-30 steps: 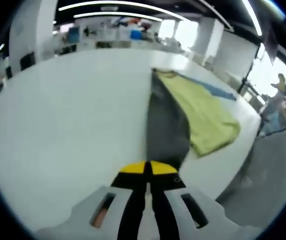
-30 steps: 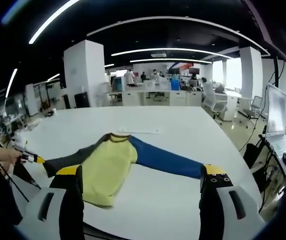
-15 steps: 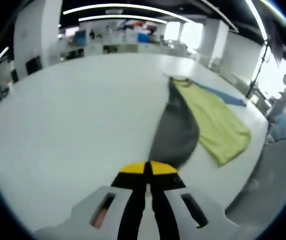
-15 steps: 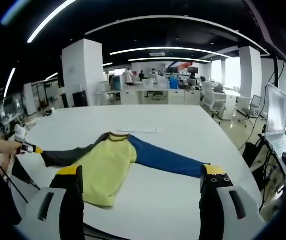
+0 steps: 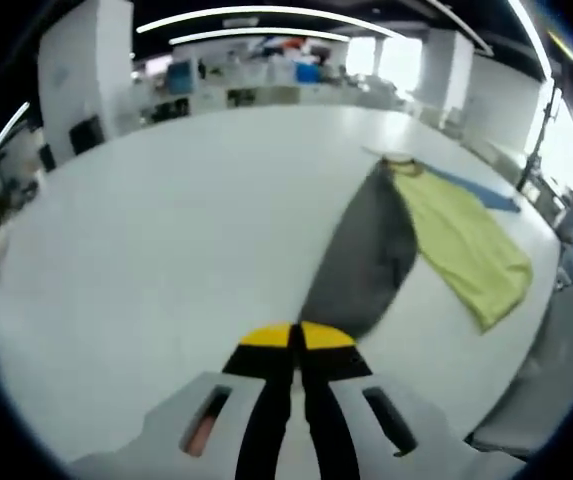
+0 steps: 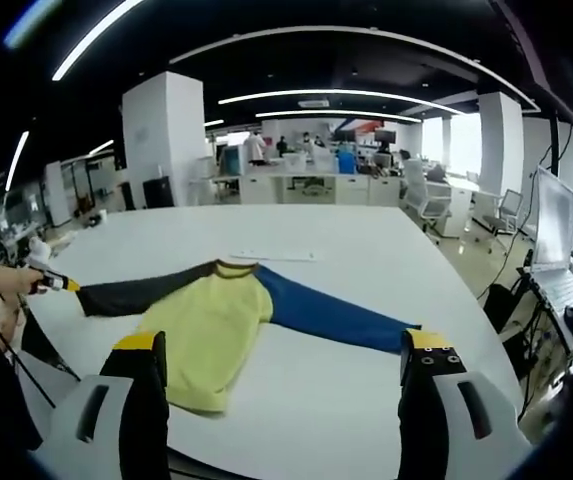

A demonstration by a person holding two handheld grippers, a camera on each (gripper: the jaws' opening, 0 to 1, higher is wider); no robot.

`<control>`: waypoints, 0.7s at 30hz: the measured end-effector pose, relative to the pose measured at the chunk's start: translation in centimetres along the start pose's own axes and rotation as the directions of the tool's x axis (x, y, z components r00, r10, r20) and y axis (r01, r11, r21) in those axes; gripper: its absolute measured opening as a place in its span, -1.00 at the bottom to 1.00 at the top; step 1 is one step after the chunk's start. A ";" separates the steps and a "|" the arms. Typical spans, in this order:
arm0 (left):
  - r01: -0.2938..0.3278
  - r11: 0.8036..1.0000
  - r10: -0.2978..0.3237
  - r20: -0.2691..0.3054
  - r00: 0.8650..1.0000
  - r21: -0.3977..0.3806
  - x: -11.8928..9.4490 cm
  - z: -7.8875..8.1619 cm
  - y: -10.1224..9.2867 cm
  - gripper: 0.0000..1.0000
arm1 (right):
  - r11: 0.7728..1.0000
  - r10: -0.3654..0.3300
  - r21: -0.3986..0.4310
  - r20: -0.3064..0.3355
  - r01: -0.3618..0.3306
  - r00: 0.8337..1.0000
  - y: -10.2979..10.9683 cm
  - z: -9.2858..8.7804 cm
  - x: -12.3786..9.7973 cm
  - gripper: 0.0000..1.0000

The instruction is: Fold the garment on the visible template until the final outline fits inside the template.

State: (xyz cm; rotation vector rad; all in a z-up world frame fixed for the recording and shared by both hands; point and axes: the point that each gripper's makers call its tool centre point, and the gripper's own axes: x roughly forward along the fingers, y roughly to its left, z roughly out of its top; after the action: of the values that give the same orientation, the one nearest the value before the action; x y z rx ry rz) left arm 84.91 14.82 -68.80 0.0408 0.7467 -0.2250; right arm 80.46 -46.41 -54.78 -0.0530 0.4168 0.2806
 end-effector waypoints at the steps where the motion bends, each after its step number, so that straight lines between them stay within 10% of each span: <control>1: -0.002 1.000 0.002 -0.003 1.000 0.003 0.2 0.1 0.3 -1.00 | 1.000 0.001 -0.003 -0.003 -0.001 1.000 0.1 0.0 0.1 0.93; 21: -0.108 0.994 0.111 -0.105 0.988 0.029 2.9 0.6 5.9 -1.00 | 0.999 -0.007 -0.036 -0.053 0.005 0.999 0.7 -0.3 1.4 0.93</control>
State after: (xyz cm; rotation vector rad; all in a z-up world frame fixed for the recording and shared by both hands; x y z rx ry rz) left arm 88.65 19.91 -70.55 0.1160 0.8456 -0.1272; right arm 81.40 -45.40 -55.62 -0.0967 0.4641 0.2815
